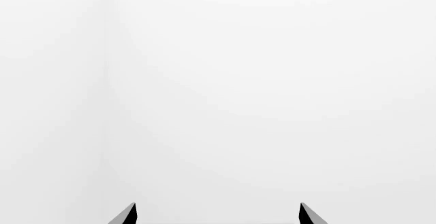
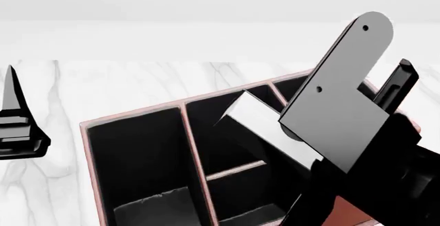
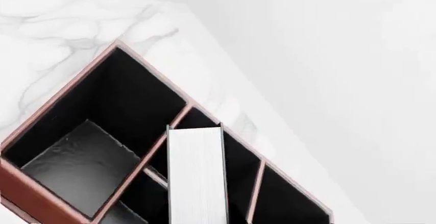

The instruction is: Pick up the book and place it in the front compartment of the caddy.

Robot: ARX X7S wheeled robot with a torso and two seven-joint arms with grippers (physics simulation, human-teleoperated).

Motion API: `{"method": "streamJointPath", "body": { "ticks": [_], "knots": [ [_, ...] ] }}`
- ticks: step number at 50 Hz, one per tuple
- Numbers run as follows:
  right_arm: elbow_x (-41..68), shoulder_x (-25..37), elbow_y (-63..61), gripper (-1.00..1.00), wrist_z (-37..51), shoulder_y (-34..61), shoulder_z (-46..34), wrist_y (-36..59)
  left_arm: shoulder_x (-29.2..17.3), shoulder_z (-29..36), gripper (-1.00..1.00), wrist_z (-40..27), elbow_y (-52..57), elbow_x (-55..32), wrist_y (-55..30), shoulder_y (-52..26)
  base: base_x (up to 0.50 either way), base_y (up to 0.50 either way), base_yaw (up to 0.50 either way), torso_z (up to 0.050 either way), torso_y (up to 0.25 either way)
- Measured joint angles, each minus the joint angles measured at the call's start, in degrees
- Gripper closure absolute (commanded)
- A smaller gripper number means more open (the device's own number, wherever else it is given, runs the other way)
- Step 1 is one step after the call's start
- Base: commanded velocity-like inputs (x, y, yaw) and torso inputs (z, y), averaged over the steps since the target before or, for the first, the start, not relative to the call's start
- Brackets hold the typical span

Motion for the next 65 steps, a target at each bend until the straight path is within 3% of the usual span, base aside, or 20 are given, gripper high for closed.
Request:
{"method": "streamJointPath", "body": {
  "ticks": [42, 65],
  "knots": [
    [-3.55, -0.07, 4.52, 1.00, 2.34, 1.55, -5.60, -6.90, -0.82, 0.21, -1.00, -0.73, 0.09, -0.73, 0.16, -0.12, 0.00, 0.00, 0.00, 0.000, 0.001],
    [-16.28, -2.34, 20.61, 1.00, -15.98, 17.39, -27.15, -20.11, -1.22, 0.24, -1.00, -1.01, -0.30, -1.05, 0.82, 0.28, 0.00, 0.00, 0.00, 0.000, 0.001]
  ]
}}
